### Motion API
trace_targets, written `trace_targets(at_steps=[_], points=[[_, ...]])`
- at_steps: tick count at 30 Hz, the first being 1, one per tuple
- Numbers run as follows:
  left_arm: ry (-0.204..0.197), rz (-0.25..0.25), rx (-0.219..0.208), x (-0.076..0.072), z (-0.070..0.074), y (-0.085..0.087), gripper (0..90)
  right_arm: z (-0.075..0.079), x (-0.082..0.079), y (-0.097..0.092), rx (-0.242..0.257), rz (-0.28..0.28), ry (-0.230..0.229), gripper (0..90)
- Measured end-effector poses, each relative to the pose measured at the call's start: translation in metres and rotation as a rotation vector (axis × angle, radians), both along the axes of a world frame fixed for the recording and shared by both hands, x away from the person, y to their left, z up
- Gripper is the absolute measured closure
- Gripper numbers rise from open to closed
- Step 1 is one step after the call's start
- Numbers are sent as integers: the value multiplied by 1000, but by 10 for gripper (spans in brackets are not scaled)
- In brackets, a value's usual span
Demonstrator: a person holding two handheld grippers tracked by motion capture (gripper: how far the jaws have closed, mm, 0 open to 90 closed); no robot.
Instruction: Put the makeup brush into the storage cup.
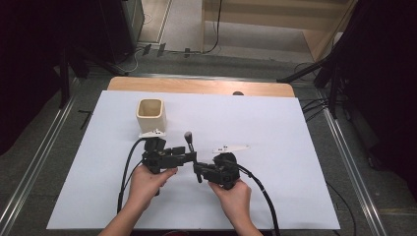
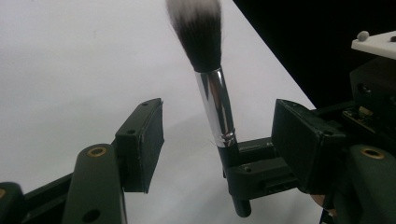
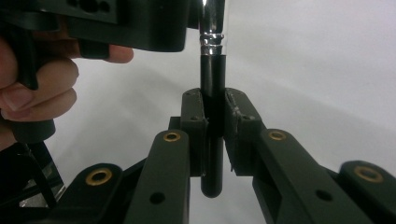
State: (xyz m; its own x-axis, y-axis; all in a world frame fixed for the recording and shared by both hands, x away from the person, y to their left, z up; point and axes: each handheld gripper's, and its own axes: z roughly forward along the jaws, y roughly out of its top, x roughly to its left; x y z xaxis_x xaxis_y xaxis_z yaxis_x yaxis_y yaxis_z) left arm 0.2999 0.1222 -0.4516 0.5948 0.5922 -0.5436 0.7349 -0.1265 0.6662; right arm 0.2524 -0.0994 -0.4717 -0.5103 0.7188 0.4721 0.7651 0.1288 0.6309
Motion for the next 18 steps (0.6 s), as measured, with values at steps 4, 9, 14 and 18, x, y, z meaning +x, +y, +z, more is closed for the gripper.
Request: trace_targets(at_steps=[4, 9, 14, 18], points=[[13, 13, -6, 1, -1, -1, 386, -1, 0, 2, 6, -3, 0, 802], [25, 25, -19, 1, -2, -1, 478, -1, 0, 4, 6, 1, 2, 802], [11, 31, -18, -1, -1, -3, 537, -1, -1, 6, 11, -1, 1, 802], [25, 40, -36, 0, -2, -3, 591, -1, -1, 7, 20, -4, -2, 802]])
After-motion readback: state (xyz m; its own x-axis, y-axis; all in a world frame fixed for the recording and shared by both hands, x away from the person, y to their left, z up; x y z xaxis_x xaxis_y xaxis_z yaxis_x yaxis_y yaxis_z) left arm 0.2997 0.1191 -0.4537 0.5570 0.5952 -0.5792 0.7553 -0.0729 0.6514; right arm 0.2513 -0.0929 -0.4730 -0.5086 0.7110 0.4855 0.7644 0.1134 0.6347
